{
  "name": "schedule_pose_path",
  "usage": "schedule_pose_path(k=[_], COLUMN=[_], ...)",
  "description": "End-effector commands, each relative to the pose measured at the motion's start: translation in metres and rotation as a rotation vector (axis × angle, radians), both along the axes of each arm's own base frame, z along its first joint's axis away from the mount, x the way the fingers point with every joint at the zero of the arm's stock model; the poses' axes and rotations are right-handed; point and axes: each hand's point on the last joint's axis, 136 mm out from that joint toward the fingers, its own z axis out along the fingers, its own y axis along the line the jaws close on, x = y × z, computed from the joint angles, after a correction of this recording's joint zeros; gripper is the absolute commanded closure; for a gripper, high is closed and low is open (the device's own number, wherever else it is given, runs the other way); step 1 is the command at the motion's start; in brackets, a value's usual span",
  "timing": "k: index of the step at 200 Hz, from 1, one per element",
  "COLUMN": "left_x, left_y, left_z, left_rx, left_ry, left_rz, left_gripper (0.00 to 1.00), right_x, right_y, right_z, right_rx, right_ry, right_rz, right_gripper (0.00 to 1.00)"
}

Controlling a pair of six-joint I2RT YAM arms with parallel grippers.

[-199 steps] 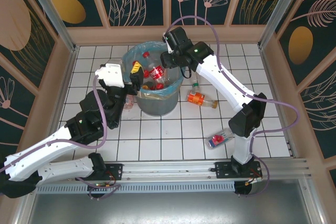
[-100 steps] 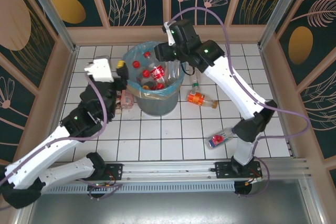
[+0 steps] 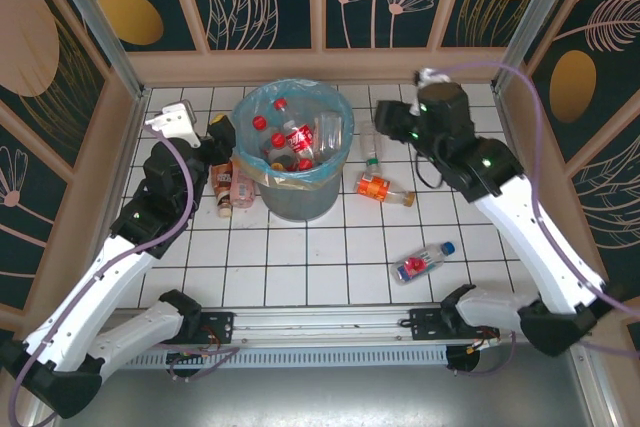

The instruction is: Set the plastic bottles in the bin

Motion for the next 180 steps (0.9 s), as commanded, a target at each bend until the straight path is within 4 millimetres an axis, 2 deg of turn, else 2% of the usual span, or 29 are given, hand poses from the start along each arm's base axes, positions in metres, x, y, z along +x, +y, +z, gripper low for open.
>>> schedule_pose_path(k=[1, 20, 33, 45, 76, 93, 112, 125, 143, 180], left_x=[0.001, 0.002, -0.005, -0.009, -0.017, -0.037, -0.061, -0.070, -0.080, -0.089], left_y=[-0.016, -0.047, -0.082, -0.113, -0.176, -0.213, -0.249, -0.263, -0.275, -0.284], left_z=[0.026, 0.040, 0.048, 0.050, 0.039, 0.033, 0.020, 0.015, 0.015, 0.018], left_rx=[0.006, 0.095, 0.212, 0.298, 0.333, 0.397, 0.526, 0.546, 0.483, 0.409], left_ry=[-0.064, -0.088, -0.120, -0.132, -0.138, -0.173, -0.173, -0.173, -0.191, -0.217], left_rz=[-0.093, -0.181, -0.239, -0.284, -0.448, -0.547, -0.637, -0.680, -0.746, -0.804], left_gripper=[0.34, 0.36, 0.35, 0.34, 0.33, 0.33, 0.32, 0.32, 0.32, 0.30], right_x=[-0.032, -0.054, -0.066, -0.073, -0.082, -0.088, -0.096, -0.100, -0.106, -0.114], right_y=[-0.052, -0.083, -0.100, -0.106, -0.122, -0.126, -0.134, -0.139, -0.142, -0.130], right_z=[-0.057, -0.108, -0.140, -0.162, -0.208, -0.237, -0.259, -0.268, -0.285, -0.307], right_rx=[0.106, 0.150, 0.179, 0.233, 0.384, 0.451, 0.477, 0.485, 0.506, 0.594], right_ry=[0.172, 0.314, 0.414, 0.467, 0.534, 0.598, 0.649, 0.665, 0.698, 0.750], right_rz=[-0.218, -0.345, -0.432, -0.460, -0.537, -0.557, -0.588, -0.602, -0.619, -0.614], right_gripper=[0.26, 0.21, 0.20, 0.20, 0.20, 0.20, 0.20, 0.20, 0.19, 0.21])
